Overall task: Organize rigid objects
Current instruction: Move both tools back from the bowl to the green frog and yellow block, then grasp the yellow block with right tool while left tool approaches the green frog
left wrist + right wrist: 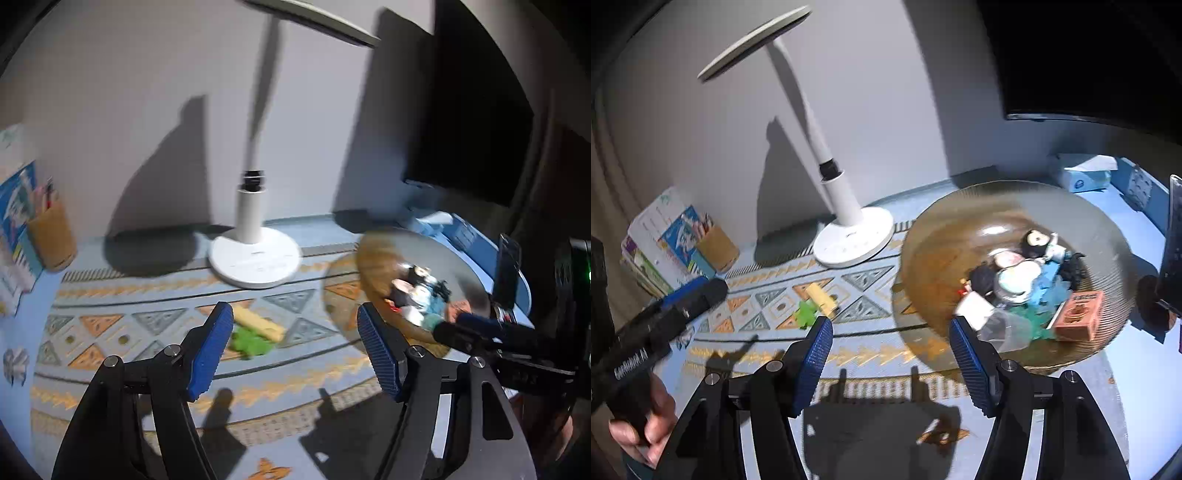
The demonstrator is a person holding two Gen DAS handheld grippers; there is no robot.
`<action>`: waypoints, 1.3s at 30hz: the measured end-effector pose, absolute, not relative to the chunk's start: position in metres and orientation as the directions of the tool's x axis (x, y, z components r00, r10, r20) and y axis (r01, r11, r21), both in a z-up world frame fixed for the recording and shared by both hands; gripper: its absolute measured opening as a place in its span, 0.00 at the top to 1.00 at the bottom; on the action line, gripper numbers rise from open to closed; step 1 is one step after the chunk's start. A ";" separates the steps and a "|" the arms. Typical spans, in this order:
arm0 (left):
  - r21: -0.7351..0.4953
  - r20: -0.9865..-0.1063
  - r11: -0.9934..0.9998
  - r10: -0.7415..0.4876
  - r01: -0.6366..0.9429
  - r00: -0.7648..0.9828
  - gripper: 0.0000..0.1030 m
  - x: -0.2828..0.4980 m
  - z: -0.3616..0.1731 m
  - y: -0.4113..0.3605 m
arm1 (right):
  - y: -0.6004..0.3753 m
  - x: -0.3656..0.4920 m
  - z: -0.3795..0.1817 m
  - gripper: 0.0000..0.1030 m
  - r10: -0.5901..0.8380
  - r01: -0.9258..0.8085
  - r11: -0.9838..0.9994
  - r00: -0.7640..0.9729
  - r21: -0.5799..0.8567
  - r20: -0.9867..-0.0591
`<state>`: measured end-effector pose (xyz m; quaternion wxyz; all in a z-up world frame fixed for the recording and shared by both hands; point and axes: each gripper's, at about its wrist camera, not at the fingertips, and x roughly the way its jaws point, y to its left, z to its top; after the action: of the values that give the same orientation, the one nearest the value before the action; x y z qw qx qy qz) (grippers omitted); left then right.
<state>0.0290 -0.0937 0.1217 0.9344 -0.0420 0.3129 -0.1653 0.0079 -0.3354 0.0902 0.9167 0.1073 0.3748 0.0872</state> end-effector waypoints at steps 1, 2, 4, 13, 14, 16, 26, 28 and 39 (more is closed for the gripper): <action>-0.199 -0.570 0.945 -0.328 0.261 0.753 0.34 0.030 0.120 -0.081 | -0.331 0.008 0.089 0.38 0.243 -0.086 0.962 0.698 0.257 -0.674; -0.215 -0.572 0.946 -0.323 0.243 0.754 0.34 0.032 0.118 -0.071 | -0.326 0.009 0.088 0.38 0.245 -0.092 0.963 0.693 0.254 -0.678; -0.253 -0.578 0.945 -0.318 0.205 0.751 0.34 0.037 0.112 -0.048 | -0.315 0.011 0.084 0.38 0.250 -0.108 0.964 0.682 0.244 -0.687; -0.273 -0.677 0.942 -0.333 0.196 0.657 0.34 0.068 0.064 -0.026 | -0.272 0.030 0.054 0.38 0.282 -0.187 0.959 0.608 0.210 -0.742; -0.266 -0.690 0.941 -0.339 0.211 0.640 0.34 0.071 0.057 -0.031 | -0.269 0.033 0.050 0.38 0.283 -0.195 0.959 0.598 0.206 -0.750; -0.256 -0.726 0.930 -0.366 0.265 0.582 0.34 0.078 0.041 -0.046 | -0.261 0.038 0.041 0.38 0.279 -0.209 0.959 0.579 0.191 -0.767; -0.134 -0.818 0.933 -0.294 0.334 0.494 0.34 0.116 -0.002 -0.103 | -0.256 0.066 0.003 0.38 0.237 -0.224 0.964 0.493 0.141 -0.837; -0.126 -0.823 0.935 -0.285 0.332 0.492 0.34 0.121 -0.005 -0.104 | -0.254 0.070 0.001 0.38 0.226 -0.232 0.965 0.489 0.124 -0.843; -0.156 -0.809 0.957 -0.265 0.244 0.524 0.34 0.127 -0.004 -0.065 | -0.228 0.101 -0.006 0.38 0.226 -0.306 0.949 0.488 0.078 -0.843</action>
<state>0.1270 -0.0649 -0.0044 0.8729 -0.0114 0.4654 -0.1458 0.1015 -0.2278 -0.0055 0.8616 -0.0412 0.4819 0.1542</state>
